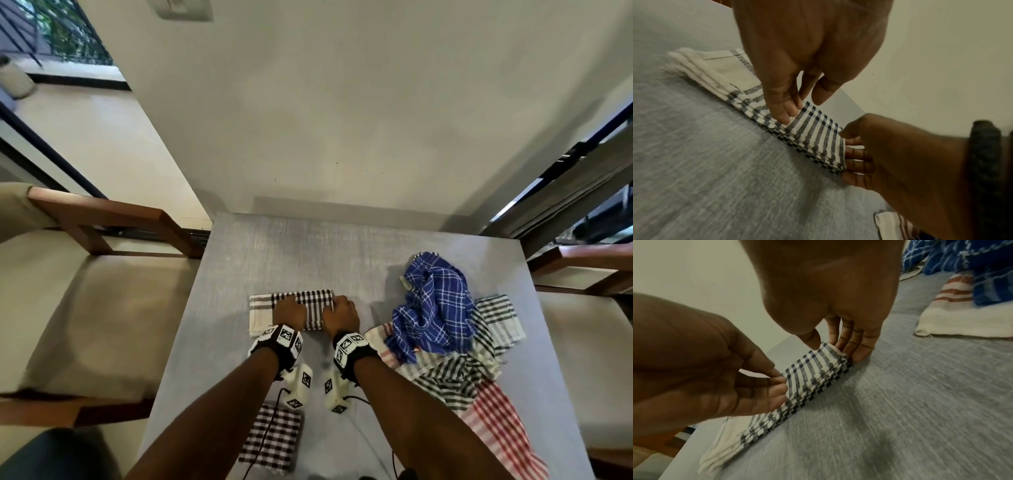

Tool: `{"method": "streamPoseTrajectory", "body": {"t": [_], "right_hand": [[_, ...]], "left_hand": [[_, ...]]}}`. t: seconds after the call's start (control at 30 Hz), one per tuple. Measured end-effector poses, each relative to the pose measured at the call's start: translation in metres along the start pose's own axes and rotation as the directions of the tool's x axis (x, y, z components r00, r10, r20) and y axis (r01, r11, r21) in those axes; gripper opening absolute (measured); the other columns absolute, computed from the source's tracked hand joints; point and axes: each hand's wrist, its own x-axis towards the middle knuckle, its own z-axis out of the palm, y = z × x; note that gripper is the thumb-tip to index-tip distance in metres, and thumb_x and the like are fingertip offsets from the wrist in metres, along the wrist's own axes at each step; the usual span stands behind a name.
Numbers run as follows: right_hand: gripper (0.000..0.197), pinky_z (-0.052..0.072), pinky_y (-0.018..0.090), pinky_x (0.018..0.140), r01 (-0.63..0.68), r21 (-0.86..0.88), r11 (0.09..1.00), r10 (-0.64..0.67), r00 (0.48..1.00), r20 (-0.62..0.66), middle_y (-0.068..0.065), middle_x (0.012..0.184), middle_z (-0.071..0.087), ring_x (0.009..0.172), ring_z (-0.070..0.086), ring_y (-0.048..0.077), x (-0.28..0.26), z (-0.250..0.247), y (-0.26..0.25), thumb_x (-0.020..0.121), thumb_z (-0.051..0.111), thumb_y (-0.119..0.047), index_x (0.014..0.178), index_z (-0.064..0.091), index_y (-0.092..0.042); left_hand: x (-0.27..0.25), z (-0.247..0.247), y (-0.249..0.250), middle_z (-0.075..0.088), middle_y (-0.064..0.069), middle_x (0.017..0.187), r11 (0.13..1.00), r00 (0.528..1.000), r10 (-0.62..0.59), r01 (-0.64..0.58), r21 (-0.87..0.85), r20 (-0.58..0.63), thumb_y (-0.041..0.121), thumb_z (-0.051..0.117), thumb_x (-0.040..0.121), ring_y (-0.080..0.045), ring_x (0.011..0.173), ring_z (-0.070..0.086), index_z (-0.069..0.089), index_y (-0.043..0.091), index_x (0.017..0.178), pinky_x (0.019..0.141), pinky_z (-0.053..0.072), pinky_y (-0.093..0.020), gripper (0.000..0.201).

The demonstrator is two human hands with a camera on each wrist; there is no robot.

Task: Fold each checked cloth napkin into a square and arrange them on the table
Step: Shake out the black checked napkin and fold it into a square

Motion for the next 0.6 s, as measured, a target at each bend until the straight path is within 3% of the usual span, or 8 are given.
{"method": "streamPoseTrajectory", "body": {"t": [0.2, 0.37, 0.47, 0.53, 0.6], "right_hand": [[0.04, 0.045, 0.038, 0.098, -0.083, 0.049, 0.995, 0.083, 0.996, 0.017, 0.016, 0.129, 0.058, 0.117, 0.056, 0.035, 0.005, -0.001, -0.01, 0.094, 0.054, -0.027, 0.128, 0.05, -0.007], [0.037, 0.049, 0.034, 0.092, -0.199, 0.112, 0.974, 0.194, 0.98, 0.052, 0.015, 0.124, 0.064, 0.112, 0.061, 0.032, 0.007, -0.005, -0.019, 0.093, 0.057, -0.026, 0.125, 0.058, -0.006], [0.034, 0.049, 0.032, 0.09, -0.179, 0.052, 0.983, 0.176, 0.983, 0.06, 0.015, 0.12, 0.066, 0.109, 0.062, 0.032, 0.007, -0.005, -0.021, 0.091, 0.058, -0.026, 0.116, 0.066, -0.005], [0.039, 0.051, 0.036, 0.093, -0.131, 0.02, 0.991, 0.13, 0.991, 0.039, 0.015, 0.118, 0.066, 0.107, 0.062, 0.033, 0.006, -0.003, -0.022, 0.085, 0.059, -0.031, 0.115, 0.067, -0.009], [0.039, 0.05, 0.032, 0.087, -0.101, 0.022, 0.995, 0.1, 0.995, 0.029, 0.012, 0.115, 0.068, 0.105, 0.063, 0.032, 0.005, -0.002, -0.022, 0.085, 0.059, -0.033, 0.115, 0.067, -0.01]], "left_hand": [[0.002, -0.003, -0.001, 0.061, -0.025, 0.12, 0.999, 0.999, 0.033, -0.033, 0.026, 0.005, 0.008, 0.043, 0.096, -0.037, 0.112, 0.056, 0.061, -0.007, 0.113, 0.095, 0.043, -0.039, 0.029], [0.0, -0.007, 0.008, 0.061, -0.019, 0.126, 0.998, 0.999, -0.041, 0.041, 0.041, 0.0, 0.013, 0.046, 0.097, -0.032, 0.117, 0.057, 0.061, 0.0, 0.12, 0.098, 0.044, -0.035, 0.031], [-0.001, -0.008, 0.011, 0.06, -0.02, 0.126, 0.995, 0.995, -0.096, 0.097, 0.034, -0.027, 0.011, 0.046, 0.097, -0.032, 0.117, 0.057, 0.061, 0.0, 0.12, 0.098, 0.044, -0.036, 0.029], [0.001, -0.009, 0.009, 0.06, -0.021, 0.124, 0.999, 0.998, -0.054, 0.054, 0.005, -0.01, 0.011, 0.044, 0.098, -0.034, 0.115, 0.057, 0.061, -0.002, 0.117, 0.098, 0.044, -0.037, 0.029], [0.001, -0.009, 0.005, 0.061, -0.021, 0.122, 1.0, 1.0, 0.015, -0.016, 0.027, 0.019, 0.011, 0.043, 0.098, -0.034, 0.114, 0.057, 0.061, -0.005, 0.114, 0.095, 0.043, -0.036, 0.029]]}}
